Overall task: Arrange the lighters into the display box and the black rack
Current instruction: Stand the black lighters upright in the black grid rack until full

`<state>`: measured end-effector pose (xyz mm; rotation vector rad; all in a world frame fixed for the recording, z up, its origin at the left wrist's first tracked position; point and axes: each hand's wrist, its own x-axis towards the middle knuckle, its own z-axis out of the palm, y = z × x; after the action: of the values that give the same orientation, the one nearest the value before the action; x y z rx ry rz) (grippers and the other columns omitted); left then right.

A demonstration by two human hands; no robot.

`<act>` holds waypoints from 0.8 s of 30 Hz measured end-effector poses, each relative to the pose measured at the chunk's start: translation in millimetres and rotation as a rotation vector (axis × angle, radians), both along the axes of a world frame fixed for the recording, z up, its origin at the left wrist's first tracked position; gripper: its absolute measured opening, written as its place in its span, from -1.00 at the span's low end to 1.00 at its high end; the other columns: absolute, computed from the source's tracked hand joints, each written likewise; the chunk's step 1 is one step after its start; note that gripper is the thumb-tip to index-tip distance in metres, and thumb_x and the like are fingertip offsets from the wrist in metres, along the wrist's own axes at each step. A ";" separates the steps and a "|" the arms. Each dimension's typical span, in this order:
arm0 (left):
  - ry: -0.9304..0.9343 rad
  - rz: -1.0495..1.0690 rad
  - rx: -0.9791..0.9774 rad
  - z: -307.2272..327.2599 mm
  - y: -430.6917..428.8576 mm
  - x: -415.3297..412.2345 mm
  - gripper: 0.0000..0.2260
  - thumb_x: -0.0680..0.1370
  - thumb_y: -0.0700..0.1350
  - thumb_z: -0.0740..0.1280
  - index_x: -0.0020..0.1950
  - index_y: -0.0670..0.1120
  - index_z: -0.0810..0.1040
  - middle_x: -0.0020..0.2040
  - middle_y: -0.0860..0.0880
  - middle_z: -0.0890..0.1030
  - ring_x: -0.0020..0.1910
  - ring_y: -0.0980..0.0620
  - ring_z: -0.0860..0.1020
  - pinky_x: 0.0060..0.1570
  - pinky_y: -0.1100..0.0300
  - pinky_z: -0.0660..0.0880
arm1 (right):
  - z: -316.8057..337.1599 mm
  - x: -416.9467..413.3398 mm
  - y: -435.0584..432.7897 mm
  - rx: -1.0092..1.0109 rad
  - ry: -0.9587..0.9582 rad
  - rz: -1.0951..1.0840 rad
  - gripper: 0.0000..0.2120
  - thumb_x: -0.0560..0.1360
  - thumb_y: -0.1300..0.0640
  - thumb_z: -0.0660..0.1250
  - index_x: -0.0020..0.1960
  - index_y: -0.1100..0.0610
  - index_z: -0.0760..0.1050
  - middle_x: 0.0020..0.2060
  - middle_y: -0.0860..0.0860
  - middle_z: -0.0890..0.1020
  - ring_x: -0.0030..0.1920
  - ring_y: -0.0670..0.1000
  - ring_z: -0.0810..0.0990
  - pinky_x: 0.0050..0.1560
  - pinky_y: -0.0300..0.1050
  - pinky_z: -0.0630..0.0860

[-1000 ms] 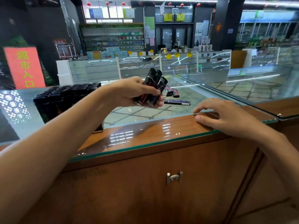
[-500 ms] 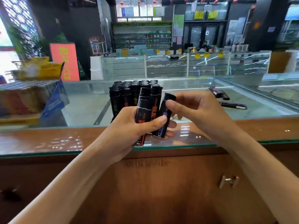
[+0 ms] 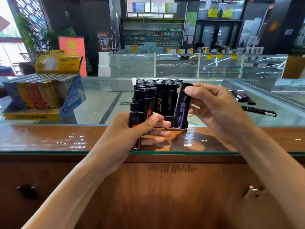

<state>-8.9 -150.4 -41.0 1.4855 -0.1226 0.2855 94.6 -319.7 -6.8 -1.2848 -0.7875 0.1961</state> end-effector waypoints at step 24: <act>0.001 0.154 -0.002 0.3 49.3 -1.9 -0.81 0.34 0.00 0.40 -0.15 -0.07 0.69 -0.09 -0.18 0.68 -0.13 -0.19 0.67 -0.18 -0.10 0.62 | 12.8 32.8 14.6 -0.354 -0.603 -0.519 -0.80 0.37 0.15 0.50 -0.02 0.15 0.64 -0.22 0.06 0.68 -0.20 0.05 0.67 -0.08 -0.05 0.62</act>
<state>-10.9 -101.1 -40.8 1.4951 -0.0068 0.4088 127.3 -305.1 6.0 -1.8774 -0.9139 -0.5147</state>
